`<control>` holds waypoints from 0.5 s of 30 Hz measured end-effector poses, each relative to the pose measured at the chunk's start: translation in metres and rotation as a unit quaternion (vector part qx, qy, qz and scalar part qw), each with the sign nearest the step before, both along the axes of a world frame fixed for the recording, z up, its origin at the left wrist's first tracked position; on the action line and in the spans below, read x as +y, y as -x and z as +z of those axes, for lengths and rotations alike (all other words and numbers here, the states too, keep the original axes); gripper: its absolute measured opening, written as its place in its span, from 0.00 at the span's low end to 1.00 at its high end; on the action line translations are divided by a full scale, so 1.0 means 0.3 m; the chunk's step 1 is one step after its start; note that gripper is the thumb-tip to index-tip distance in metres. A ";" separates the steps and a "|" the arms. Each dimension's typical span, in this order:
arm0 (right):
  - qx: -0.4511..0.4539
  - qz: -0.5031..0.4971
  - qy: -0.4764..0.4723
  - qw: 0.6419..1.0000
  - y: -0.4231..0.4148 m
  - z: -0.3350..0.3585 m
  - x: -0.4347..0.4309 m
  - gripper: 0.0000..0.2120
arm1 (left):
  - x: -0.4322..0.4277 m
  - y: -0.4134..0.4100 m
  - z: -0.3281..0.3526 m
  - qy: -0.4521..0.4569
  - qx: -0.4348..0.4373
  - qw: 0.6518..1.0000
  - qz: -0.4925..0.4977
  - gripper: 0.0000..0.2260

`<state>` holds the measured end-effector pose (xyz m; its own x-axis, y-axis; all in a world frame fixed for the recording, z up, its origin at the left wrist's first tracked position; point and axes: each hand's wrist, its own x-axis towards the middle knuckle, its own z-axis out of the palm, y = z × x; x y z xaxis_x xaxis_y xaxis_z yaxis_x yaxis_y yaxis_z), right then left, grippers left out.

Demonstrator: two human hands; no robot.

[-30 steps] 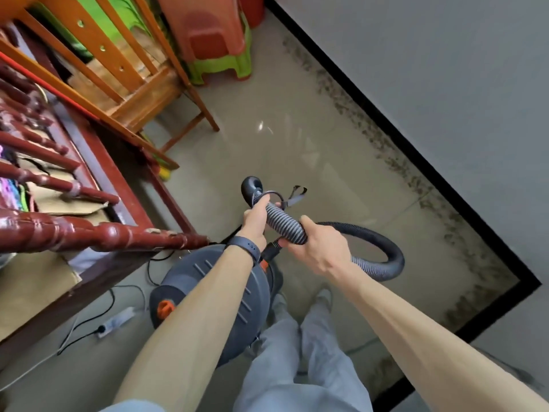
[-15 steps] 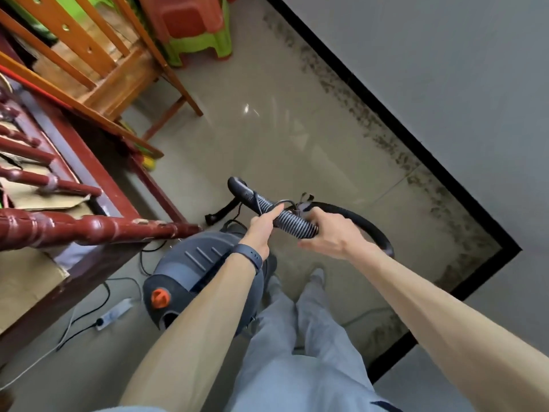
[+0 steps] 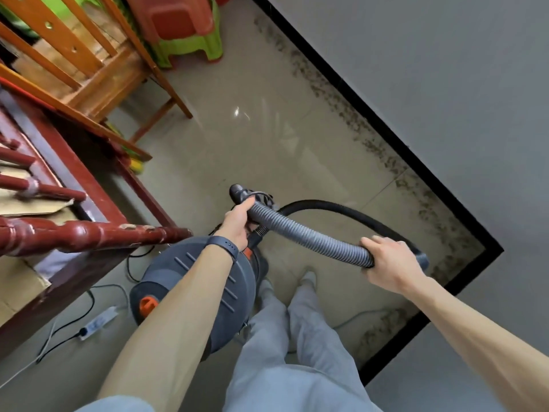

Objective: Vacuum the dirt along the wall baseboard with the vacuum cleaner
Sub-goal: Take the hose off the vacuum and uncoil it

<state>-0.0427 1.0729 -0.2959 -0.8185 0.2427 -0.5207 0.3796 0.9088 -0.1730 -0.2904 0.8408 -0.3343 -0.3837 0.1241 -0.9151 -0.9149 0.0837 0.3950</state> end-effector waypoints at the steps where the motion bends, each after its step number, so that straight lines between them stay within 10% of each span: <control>1: -0.059 -0.027 -0.008 0.998 0.015 -0.005 0.009 0.12 | 0.015 -0.024 0.002 -0.004 0.003 1.000 -0.028 0.18; 6: -0.061 -0.130 0.165 0.976 0.272 -0.028 -0.196 0.25 | 0.042 -0.152 -0.003 -0.009 0.019 0.990 -0.141 0.30; 15: 0.248 0.030 0.074 0.965 0.147 0.016 -0.213 0.17 | -0.032 0.022 -0.008 -0.004 -0.021 0.998 0.060 0.24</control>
